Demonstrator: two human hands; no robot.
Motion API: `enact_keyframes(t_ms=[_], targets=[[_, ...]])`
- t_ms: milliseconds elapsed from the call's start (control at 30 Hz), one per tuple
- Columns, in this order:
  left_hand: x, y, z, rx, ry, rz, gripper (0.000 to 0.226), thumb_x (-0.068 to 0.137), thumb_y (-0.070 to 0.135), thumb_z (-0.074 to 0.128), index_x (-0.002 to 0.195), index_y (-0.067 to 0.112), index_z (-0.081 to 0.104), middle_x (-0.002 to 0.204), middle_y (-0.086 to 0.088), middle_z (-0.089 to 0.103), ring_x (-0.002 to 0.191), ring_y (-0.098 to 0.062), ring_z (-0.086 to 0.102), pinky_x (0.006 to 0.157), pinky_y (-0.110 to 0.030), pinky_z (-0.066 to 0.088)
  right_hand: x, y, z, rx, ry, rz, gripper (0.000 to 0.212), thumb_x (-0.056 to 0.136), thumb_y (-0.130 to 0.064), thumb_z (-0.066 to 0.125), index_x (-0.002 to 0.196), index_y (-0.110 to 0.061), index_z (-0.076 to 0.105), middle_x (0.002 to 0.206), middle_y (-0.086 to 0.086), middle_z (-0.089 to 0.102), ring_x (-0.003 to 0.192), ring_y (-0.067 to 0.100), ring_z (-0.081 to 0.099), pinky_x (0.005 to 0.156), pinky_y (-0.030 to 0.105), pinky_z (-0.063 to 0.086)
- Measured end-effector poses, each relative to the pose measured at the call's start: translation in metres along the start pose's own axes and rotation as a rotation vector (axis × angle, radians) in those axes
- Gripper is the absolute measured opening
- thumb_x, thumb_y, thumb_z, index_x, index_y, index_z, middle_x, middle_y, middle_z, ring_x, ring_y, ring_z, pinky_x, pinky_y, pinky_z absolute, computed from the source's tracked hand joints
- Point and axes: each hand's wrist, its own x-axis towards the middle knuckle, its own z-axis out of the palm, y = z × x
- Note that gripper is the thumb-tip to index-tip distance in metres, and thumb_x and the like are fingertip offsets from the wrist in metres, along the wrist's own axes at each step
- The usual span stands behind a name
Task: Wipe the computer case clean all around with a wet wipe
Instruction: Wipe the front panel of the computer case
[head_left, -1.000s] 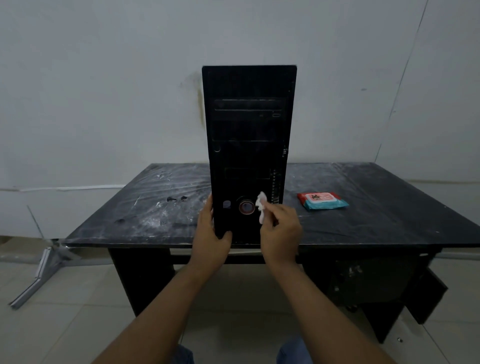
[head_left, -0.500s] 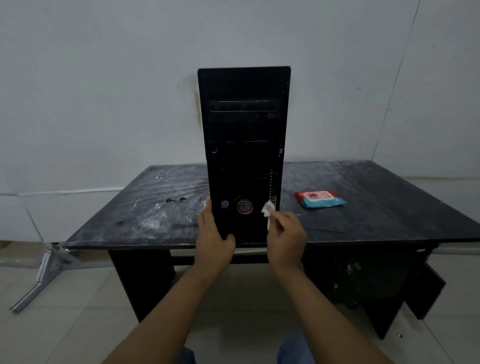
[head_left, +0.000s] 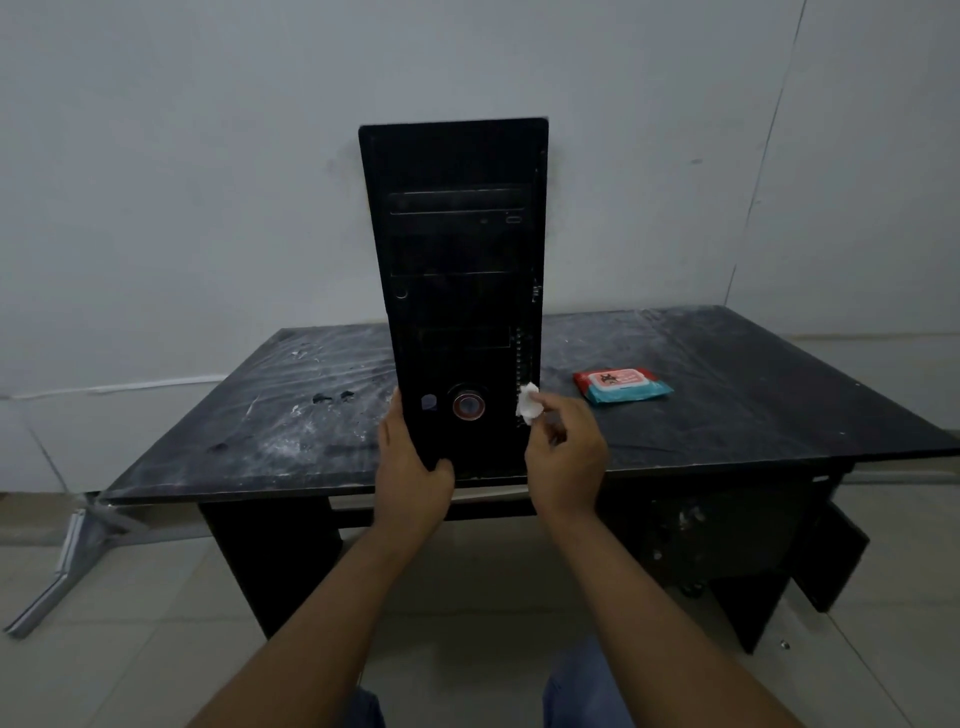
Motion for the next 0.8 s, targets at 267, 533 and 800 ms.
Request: enact_keyframes(t_ms=[267,533,800], targets=[[-0.009,0.013,0.009,0.034,0.130,0.035,0.093,0.094,0.009,0.075,0.168,0.021,0.021,0.162,0.000,0.029,0.140,-0.002,0.032,0.121,-0.032,0.032,0.008,0.012,-0.005,0.053,0.054,0.313,0.014,0.106,-0.026,0.064,0.107,-0.015,0.073,0.097,-0.005,0.064,0.084,0.002,0.062,0.070,0.025,0.048],[-0.001,0.066,0.032,0.055,0.253,0.177,0.093,0.101,0.030,0.070,0.170,0.037,0.009,0.178,0.009,-0.001,0.164,-0.012,0.002,0.127,-0.035,0.018,0.069,-0.033,-0.009,0.121,-0.098,0.300,0.025,0.114,-0.042,0.044,0.110,-0.020,0.056,0.088,-0.004,0.063,0.071,0.001,0.058,0.061,0.023,0.047],[0.009,0.061,0.038,0.112,0.086,0.105,0.104,0.103,0.041,0.068,0.171,0.023,-0.007,0.171,0.011,-0.036,0.158,-0.013,-0.032,0.124,-0.031,-0.008,0.063,-0.058,-0.002,0.041,-0.060,0.338,0.028,0.112,-0.044,0.046,0.107,-0.019,0.058,0.085,-0.006,0.065,0.073,0.007,0.061,0.056,0.022,0.038]])
